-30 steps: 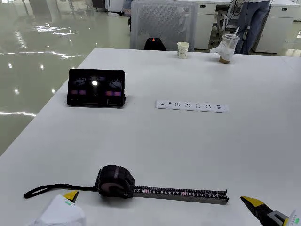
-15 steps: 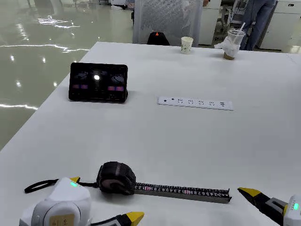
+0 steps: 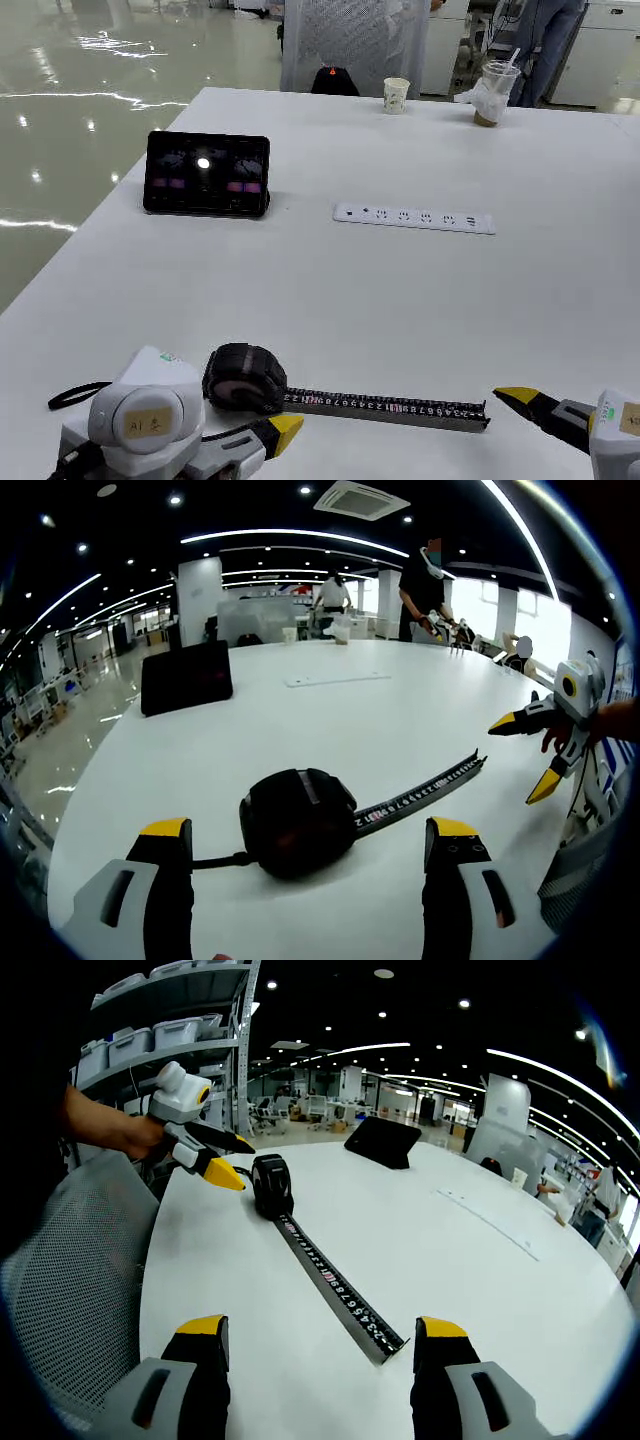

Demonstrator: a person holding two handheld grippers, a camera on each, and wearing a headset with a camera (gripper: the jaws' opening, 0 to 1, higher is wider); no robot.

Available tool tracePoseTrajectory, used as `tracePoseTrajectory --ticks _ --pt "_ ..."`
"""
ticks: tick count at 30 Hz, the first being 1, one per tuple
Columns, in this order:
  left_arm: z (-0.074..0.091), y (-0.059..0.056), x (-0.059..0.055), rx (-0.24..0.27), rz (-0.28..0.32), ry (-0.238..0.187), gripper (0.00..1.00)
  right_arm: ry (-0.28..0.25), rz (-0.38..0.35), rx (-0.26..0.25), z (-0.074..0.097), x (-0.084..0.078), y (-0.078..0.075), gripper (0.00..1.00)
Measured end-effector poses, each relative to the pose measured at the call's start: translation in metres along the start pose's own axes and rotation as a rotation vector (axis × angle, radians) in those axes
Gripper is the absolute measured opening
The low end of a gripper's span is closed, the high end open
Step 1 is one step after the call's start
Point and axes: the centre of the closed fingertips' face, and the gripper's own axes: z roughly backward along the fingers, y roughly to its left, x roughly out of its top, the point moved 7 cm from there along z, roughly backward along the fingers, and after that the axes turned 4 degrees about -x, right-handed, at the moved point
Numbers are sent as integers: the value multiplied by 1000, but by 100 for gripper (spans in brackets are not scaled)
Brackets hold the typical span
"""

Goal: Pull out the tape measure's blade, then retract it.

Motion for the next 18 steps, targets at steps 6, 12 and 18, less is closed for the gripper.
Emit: tracePoseTrajectory --ticks 6,12,18 --pt "-3 4 -1 15 21 8 90 25 42 27 -4 -3 -6 69" --pt "-6 8 -2 32 44 15 85 43 74 48 -7 -4 -13 64" --pt "-9 10 -4 43 55 32 81 68 106 71 -12 -8 -20 58"
